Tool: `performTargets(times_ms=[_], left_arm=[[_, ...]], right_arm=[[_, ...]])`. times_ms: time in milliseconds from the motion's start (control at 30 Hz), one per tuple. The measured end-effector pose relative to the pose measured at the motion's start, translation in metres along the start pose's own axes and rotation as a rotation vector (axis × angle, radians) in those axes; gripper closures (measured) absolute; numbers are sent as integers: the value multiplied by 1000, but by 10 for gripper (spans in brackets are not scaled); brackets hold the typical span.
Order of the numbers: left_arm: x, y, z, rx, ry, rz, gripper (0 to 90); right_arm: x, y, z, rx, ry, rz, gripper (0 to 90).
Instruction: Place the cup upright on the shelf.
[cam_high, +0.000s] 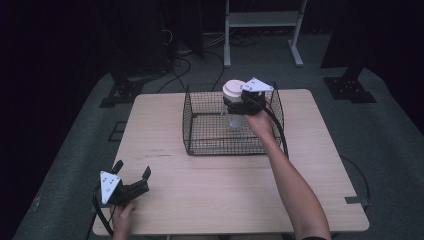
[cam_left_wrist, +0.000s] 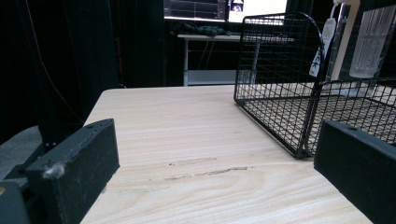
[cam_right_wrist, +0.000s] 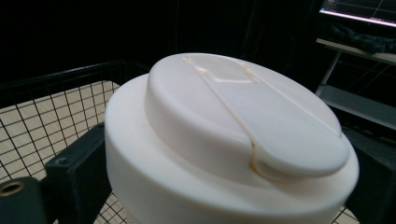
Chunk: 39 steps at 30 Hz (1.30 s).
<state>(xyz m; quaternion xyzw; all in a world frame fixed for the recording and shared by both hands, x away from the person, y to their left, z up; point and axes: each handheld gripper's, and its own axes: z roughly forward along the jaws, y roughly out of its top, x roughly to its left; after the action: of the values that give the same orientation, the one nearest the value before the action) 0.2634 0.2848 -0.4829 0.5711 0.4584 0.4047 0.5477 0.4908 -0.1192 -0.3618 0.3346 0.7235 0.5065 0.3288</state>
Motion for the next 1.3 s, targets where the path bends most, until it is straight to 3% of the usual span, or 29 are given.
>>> performTargets(times_ms=[267, 433, 1133, 1300], left_arm=[[0, 0, 0, 1, 1, 1, 0], [0, 0, 0, 0, -1, -1, 0], [-1, 0, 0, 3, 2, 7, 0], [-1, 0, 0, 2, 0, 5, 0]], right_arm=[[-4, -15, 10, 45, 0, 27, 42], [-6, -23, 16, 100, 10, 31, 42], [-1, -23, 11, 125, 28, -20, 38], [-3, -23, 10, 126, 30, -4, 35]])
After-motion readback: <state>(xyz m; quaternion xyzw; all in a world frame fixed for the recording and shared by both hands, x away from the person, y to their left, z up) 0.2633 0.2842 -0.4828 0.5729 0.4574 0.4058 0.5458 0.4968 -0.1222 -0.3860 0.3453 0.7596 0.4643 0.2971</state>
